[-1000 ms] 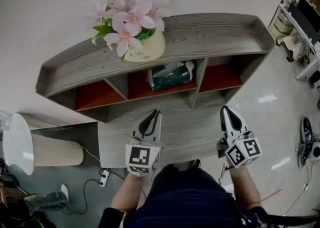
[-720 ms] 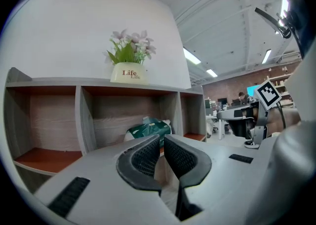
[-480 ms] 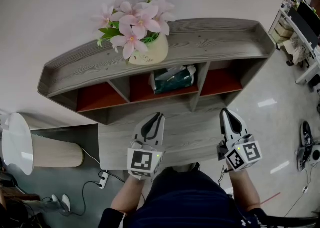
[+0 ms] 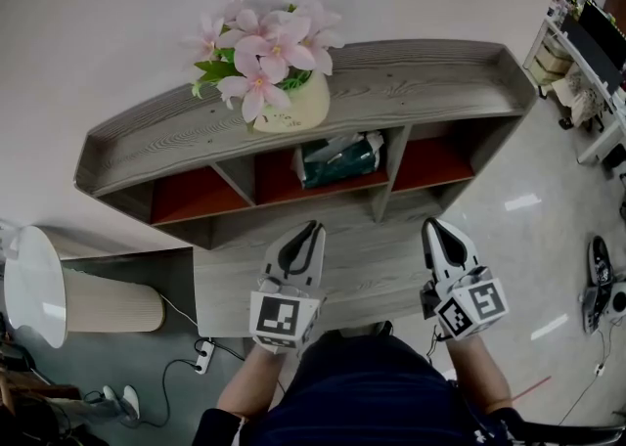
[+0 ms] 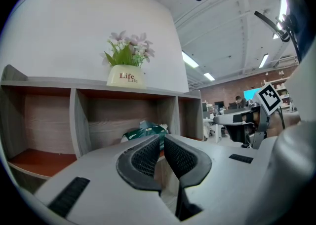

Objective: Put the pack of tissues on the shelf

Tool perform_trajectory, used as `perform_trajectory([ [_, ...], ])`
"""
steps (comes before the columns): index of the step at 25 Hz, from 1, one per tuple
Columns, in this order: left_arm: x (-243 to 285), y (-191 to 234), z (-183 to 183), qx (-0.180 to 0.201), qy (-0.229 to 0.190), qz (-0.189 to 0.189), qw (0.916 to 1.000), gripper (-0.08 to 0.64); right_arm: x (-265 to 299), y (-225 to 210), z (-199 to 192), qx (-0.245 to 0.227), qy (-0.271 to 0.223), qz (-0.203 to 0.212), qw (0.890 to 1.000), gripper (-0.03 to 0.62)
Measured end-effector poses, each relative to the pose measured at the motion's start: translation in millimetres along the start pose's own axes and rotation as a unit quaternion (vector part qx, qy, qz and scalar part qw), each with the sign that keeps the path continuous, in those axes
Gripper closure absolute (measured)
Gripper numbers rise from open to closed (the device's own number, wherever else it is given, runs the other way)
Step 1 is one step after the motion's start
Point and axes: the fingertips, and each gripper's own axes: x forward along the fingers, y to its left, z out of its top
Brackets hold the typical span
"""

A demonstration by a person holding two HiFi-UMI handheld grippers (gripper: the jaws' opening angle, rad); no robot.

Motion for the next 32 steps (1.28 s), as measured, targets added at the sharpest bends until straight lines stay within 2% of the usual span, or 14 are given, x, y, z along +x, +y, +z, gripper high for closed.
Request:
perform_trajectory([
  [10,2.4,3.1,-3.5,0.000,0.005,-0.001,1.0000,0.518,3.4,-1.6,-2.9,0.000,0.007,-0.004,1.000,0.581],
  [14,3.6,5.2,0.8,-0.002,-0.010,0.003,0.9999,0.518,4.8,-2.4,-3.5,0.001,0.006,-0.006,1.000,0.581],
  [18,1.9,7.0,-6.4,0.006,0.009,0.002,0.9999,0.518,4.9,-3.8,-5.7,0.004,0.008,-0.008,1.000,0.581],
  [32,0.8,11.3,-10.8,0.003,0.011,0.007,0.9999,0.518,4.8,-3.0,-8.2,0.006,0.010,-0.009,1.000,0.581],
])
